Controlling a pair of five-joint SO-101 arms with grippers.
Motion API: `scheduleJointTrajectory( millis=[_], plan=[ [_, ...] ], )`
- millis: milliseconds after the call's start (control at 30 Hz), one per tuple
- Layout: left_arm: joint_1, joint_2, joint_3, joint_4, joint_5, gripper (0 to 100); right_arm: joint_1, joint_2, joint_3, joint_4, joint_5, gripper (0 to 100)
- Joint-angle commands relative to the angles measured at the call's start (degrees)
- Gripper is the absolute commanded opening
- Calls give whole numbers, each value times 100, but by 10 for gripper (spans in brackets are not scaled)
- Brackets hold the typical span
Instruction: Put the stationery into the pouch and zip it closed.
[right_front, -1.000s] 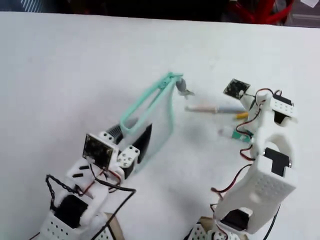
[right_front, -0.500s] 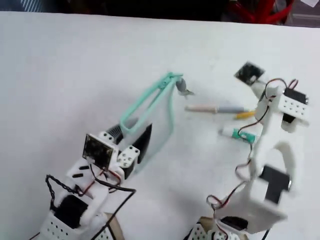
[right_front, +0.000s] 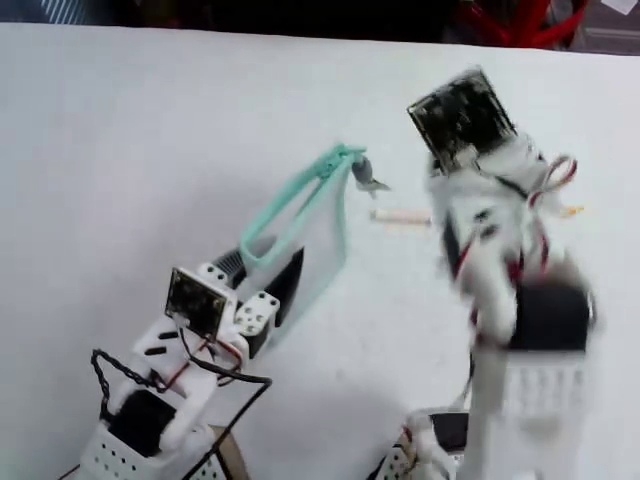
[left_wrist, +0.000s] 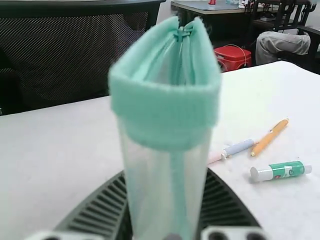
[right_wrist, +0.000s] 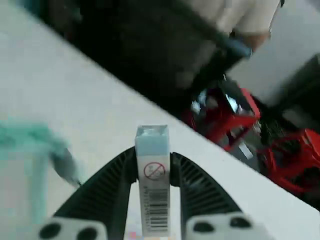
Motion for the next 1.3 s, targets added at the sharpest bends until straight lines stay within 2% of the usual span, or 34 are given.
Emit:
scheduleJointTrajectory(
  millis=[0,67,133,200,567,800,1067,1267],
  plan=[
    [-4,-66,-18,-9,35,132,-1218,-224,-695,-426,-1767,18],
    [-4,-66,-18,-9,35,132,-1921,-57,-818,-769,-2154,18],
    [-4,-66,-18,-9,35,132,-2510,171,-835,-1033,-2215,18],
    [-4,-66,-18,-9,35,132,-2800,435,-774,-1077,-2215,18],
    [-4,-66,-18,-18,35,132,-2853,884,229,-927,-2215,18],
    [-22,-66,-9,-88,26,133,-2853,382,826,-760,-2215,18],
    [-40,-66,-9,-88,26,133,-2844,-303,949,-734,-2207,18],
    [-13,-66,-9,-79,26,133,-2853,127,1055,-884,-2207,18]
  ],
)
